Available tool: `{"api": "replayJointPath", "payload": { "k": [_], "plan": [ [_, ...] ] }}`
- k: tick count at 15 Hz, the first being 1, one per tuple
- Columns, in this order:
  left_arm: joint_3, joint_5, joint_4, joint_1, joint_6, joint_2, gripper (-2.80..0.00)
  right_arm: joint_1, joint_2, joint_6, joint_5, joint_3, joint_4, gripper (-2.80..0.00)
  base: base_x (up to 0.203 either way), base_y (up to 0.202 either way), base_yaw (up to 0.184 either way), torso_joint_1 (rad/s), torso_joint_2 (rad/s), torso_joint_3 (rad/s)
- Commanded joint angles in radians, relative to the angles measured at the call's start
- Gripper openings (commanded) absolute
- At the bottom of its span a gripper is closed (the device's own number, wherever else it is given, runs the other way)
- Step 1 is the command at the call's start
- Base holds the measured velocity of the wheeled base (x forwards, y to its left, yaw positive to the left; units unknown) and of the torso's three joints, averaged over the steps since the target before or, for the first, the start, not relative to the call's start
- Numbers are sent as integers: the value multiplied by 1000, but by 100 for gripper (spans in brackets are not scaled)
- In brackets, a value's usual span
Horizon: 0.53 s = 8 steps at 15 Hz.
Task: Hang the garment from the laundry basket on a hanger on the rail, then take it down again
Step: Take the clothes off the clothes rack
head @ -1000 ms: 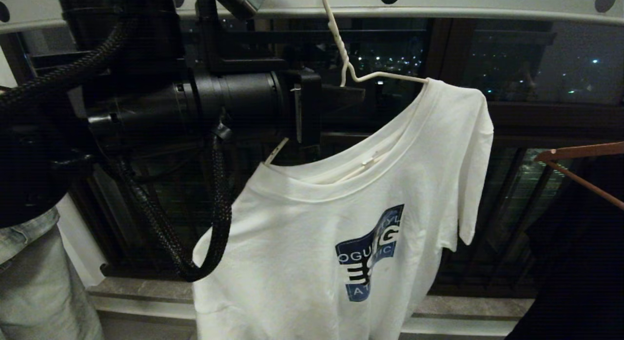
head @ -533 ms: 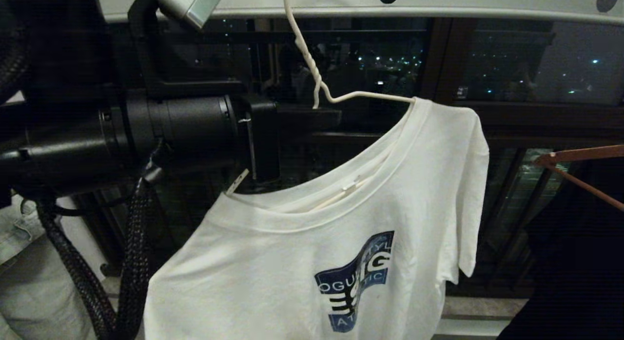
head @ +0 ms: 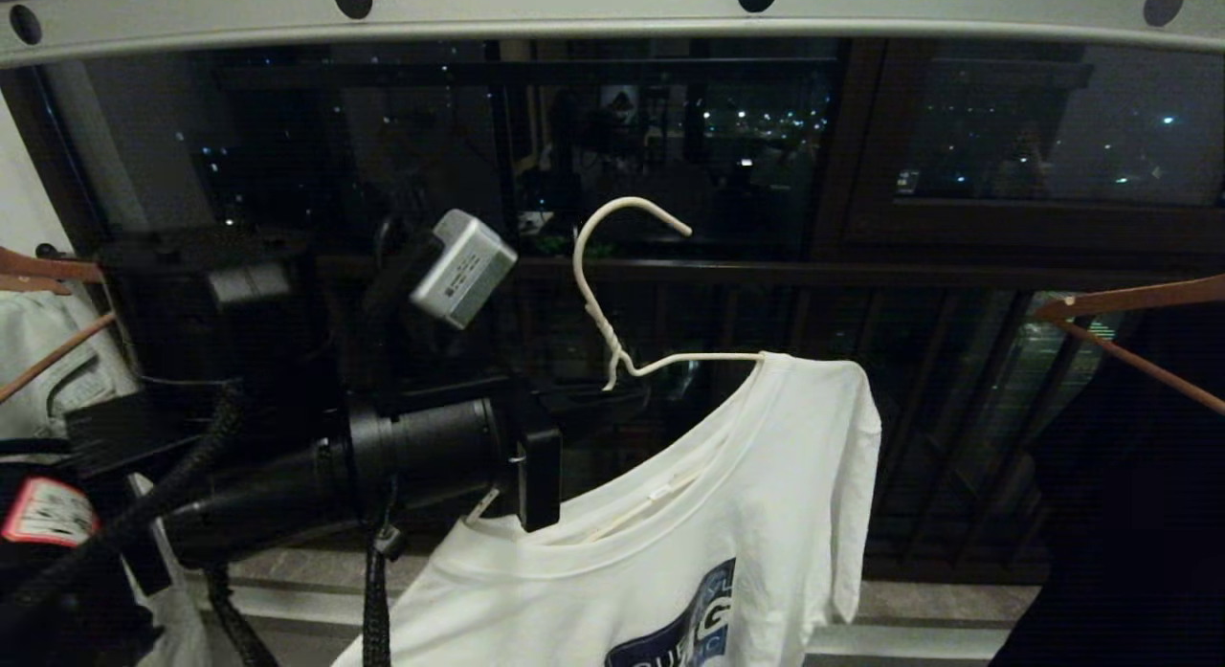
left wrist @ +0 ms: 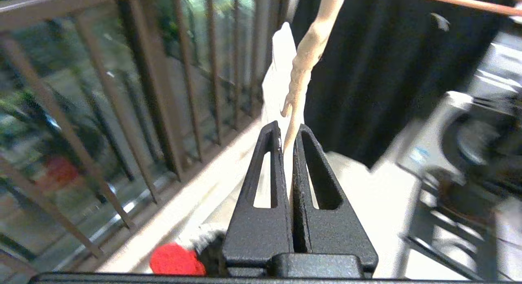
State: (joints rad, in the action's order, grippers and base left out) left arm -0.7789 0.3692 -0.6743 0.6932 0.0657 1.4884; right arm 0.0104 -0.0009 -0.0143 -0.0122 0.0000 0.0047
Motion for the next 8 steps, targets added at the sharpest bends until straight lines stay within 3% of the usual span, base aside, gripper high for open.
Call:
{"api": "replayJointPath", "payload": {
  "k": [1, 8],
  "plan": [
    [42, -1, -97, -33, 39, 62, -280, 0, 1, 0, 0, 0, 0, -280, 0, 0, 0, 0, 0, 0],
    [-23, -1, -100, -78, 42, 174, -280, 0, 1, 0, 0, 0, 0, -280, 0, 0, 0, 0, 0, 0]
  ]
}}
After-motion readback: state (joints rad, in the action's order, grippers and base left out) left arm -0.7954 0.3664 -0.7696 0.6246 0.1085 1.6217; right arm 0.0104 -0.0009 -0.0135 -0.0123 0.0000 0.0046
